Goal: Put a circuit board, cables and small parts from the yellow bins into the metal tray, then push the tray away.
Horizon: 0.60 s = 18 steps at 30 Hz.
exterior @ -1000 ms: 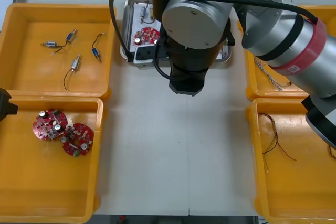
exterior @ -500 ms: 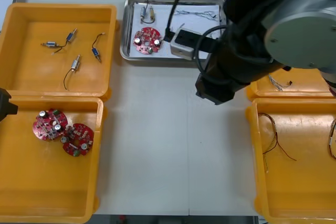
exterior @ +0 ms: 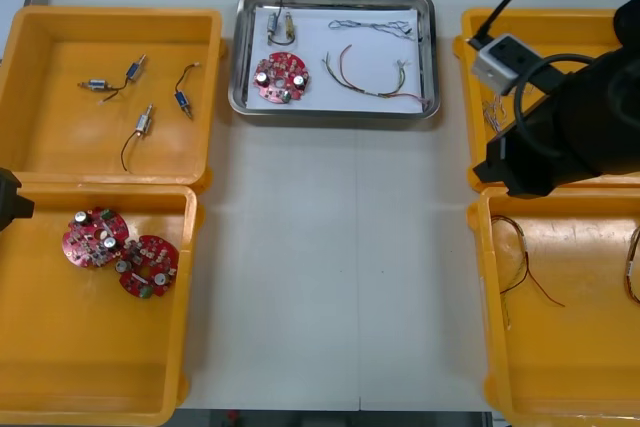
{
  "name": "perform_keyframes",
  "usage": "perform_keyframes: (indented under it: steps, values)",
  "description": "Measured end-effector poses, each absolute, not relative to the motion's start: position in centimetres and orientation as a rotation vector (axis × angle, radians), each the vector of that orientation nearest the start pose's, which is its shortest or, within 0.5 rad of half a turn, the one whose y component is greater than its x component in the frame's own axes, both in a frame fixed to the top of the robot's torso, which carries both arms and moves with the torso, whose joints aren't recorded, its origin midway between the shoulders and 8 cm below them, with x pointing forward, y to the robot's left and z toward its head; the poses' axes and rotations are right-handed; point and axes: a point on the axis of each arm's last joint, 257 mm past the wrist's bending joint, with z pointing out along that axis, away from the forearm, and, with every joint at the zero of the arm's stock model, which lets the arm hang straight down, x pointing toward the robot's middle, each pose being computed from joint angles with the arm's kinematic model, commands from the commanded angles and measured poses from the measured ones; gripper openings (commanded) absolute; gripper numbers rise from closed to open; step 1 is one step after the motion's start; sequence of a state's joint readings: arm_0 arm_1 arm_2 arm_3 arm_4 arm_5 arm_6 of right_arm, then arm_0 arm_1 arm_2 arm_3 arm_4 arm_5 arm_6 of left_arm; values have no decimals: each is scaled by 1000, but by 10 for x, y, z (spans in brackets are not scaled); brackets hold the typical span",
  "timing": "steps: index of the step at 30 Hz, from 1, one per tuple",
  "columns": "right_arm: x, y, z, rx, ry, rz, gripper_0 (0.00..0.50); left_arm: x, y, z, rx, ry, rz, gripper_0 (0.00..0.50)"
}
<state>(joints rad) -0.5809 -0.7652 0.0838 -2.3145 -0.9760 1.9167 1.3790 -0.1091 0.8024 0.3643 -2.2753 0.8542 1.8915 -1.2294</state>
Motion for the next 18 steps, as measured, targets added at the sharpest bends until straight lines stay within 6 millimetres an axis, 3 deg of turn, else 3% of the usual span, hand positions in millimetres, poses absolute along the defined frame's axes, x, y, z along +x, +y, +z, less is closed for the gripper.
perform_keyframes:
  steps: [11, 18]
  values:
    - [404, -285, -98, -404, 2504, 58, 500, 366, 381, -148, -60, 2615, 50, 500]
    - [410, -325, -102, -231, 2548, 78, 500, 366, 381, -148, -60, 2615, 50, 500]
